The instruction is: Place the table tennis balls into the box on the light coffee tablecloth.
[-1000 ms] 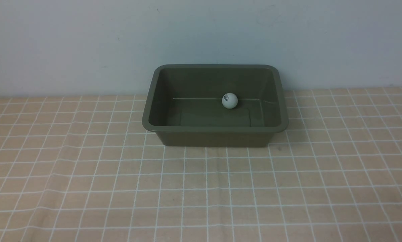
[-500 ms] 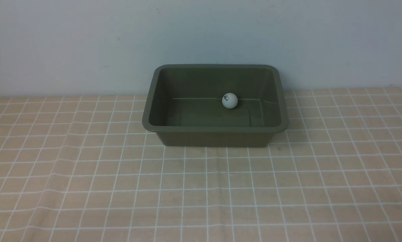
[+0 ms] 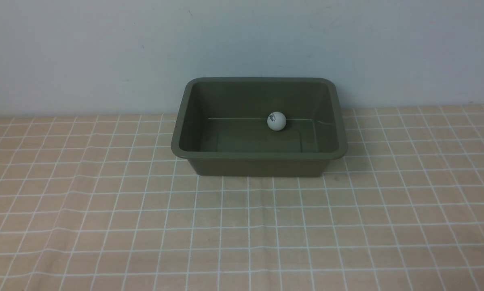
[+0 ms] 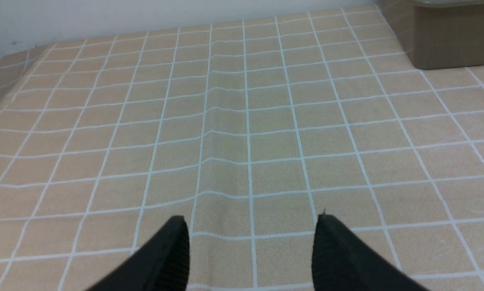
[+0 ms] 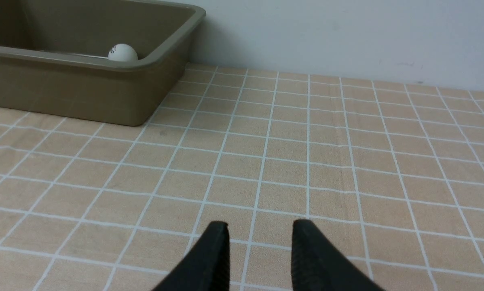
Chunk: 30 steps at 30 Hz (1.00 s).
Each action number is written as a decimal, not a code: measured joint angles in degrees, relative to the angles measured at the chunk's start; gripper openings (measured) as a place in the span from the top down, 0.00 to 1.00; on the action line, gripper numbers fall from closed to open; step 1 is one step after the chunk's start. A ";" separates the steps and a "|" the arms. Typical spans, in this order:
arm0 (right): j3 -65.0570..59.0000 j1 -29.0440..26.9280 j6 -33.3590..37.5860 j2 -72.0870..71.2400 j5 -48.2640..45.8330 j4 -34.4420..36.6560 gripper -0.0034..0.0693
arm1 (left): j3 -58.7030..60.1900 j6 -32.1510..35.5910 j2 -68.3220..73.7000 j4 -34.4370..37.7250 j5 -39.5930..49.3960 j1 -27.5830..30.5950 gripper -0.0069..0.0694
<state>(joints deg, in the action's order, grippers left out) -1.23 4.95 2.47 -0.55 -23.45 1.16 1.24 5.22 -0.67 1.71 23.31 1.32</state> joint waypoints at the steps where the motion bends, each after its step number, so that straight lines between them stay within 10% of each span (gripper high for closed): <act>1: 0.00 0.00 0.00 0.00 0.00 0.00 0.66 | 0.00 0.00 0.00 0.00 0.00 0.00 0.46; 30: 0.00 0.00 -0.83 0.00 0.10 0.44 0.66 | 0.00 -0.04 0.00 0.00 0.00 0.00 0.46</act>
<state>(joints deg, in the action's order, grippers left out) -1.23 4.95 1.64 -0.55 -23.36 1.60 1.24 5.18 -0.67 1.71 23.31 1.32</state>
